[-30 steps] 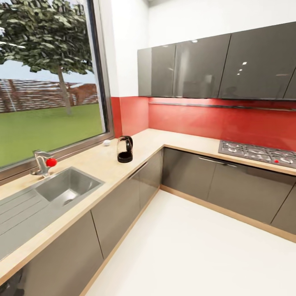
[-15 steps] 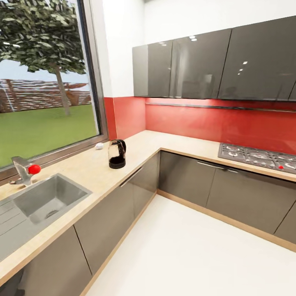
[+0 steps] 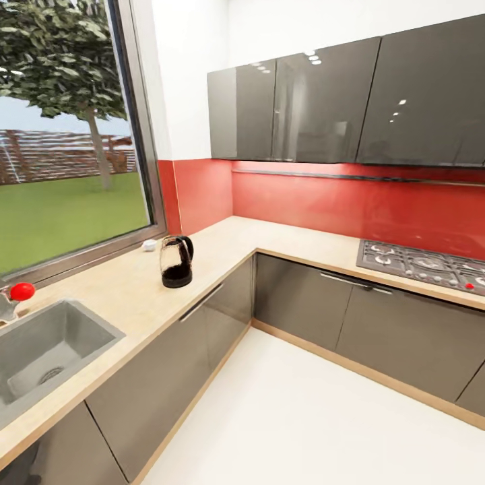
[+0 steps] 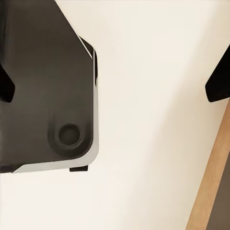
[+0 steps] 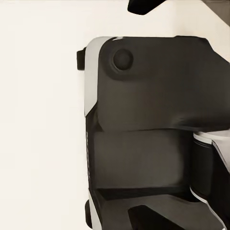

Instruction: Set up a coffee station on the kitchen countertop: keep the coffee maker on the countertop, move the bottle of coffee from the kitchen shelf to the counter next to the coffee maker, place a paper coffee filter on top of the coffee maker, put the saucer next to the coffee maker with the coffee cup on the saucer, and place the electric kettle next to the coffee maker.

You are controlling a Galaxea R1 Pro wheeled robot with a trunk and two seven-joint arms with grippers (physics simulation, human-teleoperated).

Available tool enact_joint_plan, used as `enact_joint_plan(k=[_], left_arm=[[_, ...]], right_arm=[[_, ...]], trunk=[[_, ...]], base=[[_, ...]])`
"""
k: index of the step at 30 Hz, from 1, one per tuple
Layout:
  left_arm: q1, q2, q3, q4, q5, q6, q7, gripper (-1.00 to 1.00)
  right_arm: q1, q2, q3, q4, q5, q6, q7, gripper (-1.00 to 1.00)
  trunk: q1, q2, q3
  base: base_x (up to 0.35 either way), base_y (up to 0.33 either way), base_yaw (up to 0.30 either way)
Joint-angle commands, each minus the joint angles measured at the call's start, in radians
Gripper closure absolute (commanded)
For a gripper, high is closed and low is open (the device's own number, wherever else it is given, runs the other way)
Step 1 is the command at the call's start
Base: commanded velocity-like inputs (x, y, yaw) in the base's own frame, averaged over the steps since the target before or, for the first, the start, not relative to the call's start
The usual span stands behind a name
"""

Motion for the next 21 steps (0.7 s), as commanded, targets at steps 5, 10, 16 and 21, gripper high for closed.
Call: enact_joint_plan(k=[5,10,16,21], left_arm=[[0.000,-0.001,0.007,-0.002,-0.010,0.000,0.000,-1.00],[0.000,-0.001,0.006,0.006,-0.010,0.000,0.000,-1.00],[0.000,0.000,0.005,0.015,-0.010,0.000,0.000,-1.00],[0.000,0.000,0.005,0.016,-0.010,0.000,0.000,-1.00]], right_arm=[[-0.001,-0.001,0.008,0.000,-0.010,0.002,0.002,-1.00],[-0.001,0.000,0.008,0.000,-0.010,0.002,0.002,-1.00],[-0.001,0.000,0.008,0.000,-0.010,0.002,0.002,-1.00],[-0.001,0.000,0.008,0.000,-0.010,0.002,0.002,-1.00]], trunk=[[0.001,-0.002,-0.002],[0.001,-0.002,-0.002],[0.001,-0.002,-0.002],[0.001,-0.002,-0.002]], base=[[0.301,-0.167,0.000],[0.301,-0.170,0.000],[0.301,-0.176,0.000],[0.295,-0.196,0.000]])
